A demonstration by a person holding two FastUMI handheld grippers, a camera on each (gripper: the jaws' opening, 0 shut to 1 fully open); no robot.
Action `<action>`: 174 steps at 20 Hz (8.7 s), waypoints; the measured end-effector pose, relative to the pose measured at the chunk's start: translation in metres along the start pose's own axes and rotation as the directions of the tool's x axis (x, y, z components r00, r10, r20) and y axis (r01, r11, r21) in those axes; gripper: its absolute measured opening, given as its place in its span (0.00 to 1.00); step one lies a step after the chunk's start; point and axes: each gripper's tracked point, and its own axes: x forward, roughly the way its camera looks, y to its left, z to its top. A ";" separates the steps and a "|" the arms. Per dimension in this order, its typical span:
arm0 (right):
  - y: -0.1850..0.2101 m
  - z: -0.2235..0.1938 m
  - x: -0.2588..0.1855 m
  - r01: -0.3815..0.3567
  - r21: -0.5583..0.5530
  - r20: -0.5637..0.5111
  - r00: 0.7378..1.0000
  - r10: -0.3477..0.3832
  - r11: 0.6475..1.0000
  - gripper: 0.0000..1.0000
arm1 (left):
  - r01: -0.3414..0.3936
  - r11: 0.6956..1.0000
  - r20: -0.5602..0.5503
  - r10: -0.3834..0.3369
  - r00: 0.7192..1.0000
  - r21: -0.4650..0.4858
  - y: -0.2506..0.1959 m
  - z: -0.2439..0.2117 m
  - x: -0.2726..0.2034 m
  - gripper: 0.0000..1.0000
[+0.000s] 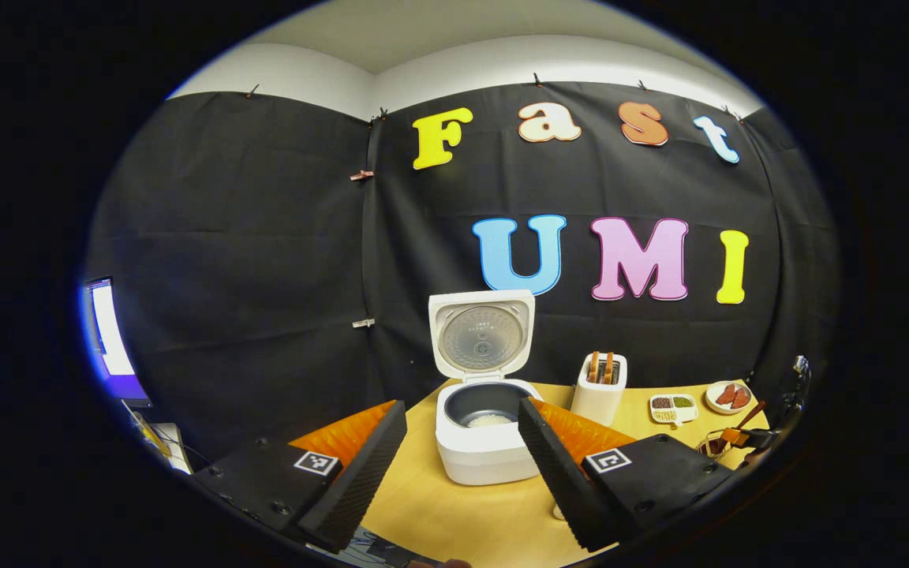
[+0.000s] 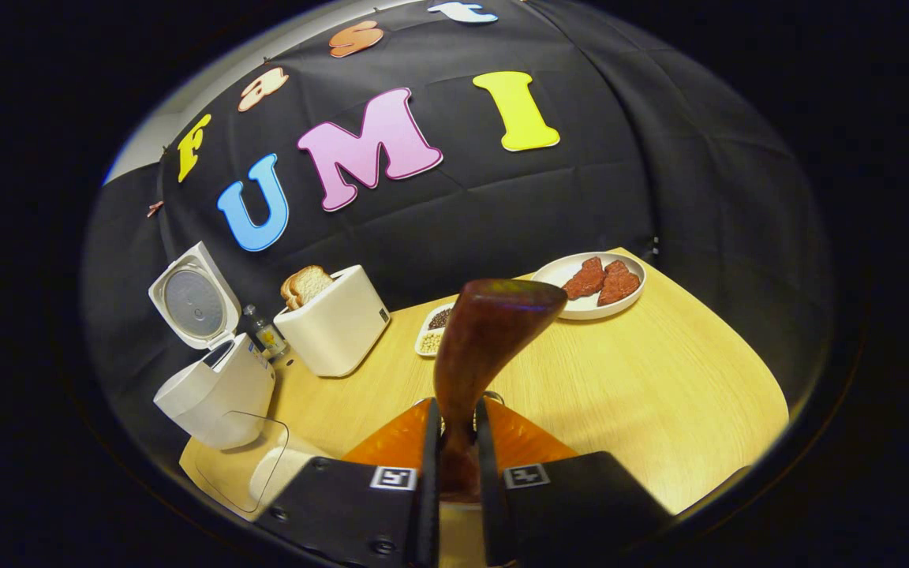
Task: Close the left gripper, press the button to open the rice cooker; take a wooden spoon from the chopstick holder with the right hand, scoop a spoonful of rice and pour it into the rice cooker, then put the wooden spoon back into the chopstick holder.
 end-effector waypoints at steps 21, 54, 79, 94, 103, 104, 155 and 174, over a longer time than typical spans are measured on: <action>0.136 0.122 -0.106 -0.086 -0.024 0.190 0.978 0.089 0.996 0.14 | 0.155 0.988 0.024 -0.154 0.988 -0.007 0.048 0.001 0.048 0.98; 0.283 -0.113 -0.021 0.013 -0.210 -0.207 0.977 -0.057 0.978 0.15 | 0.336 0.941 0.010 -0.336 0.942 -0.043 0.107 -0.039 0.083 0.99; 0.211 -0.050 -0.036 0.040 0.369 -0.135 0.991 0.011 0.928 0.15 | 0.371 0.928 0.028 -0.370 0.929 -0.028 0.087 -0.030 0.083 0.99; 0.256 0.039 -0.059 -0.064 0.414 -0.003 0.997 0.071 0.908 0.14 | 0.359 0.932 0.012 -0.359 0.933 -0.051 0.102 -0.040 0.083 0.99; 0.348 0.081 -0.037 -0.196 0.476 0.055 0.979 0.194 0.857 0.14 | 0.347 0.936 -0.003 -0.348 0.938 -0.066 0.112 -0.048 0.091 0.99; 0.359 0.082 -0.030 -0.206 0.480 0.055 0.977 0.206 0.853 0.14 | 0.344 0.937 -0.003 -0.345 0.939 -0.068 0.113 -0.048 0.093 0.99; 0.600 0.033 0.094 -0.238 -0.803 -0.019 0.927 0.375 0.546 0.10 | 0.204 0.972 -0.054 -0.211 0.976 -0.117 0.189 -0.085 0.082 0.99; 0.555 0.098 0.023 -0.413 -0.312 0.007 0.900 0.436 0.856 0.14 | 0.251 0.964 -0.031 -0.254 0.967 -0.088 0.154 -0.075 0.058 0.99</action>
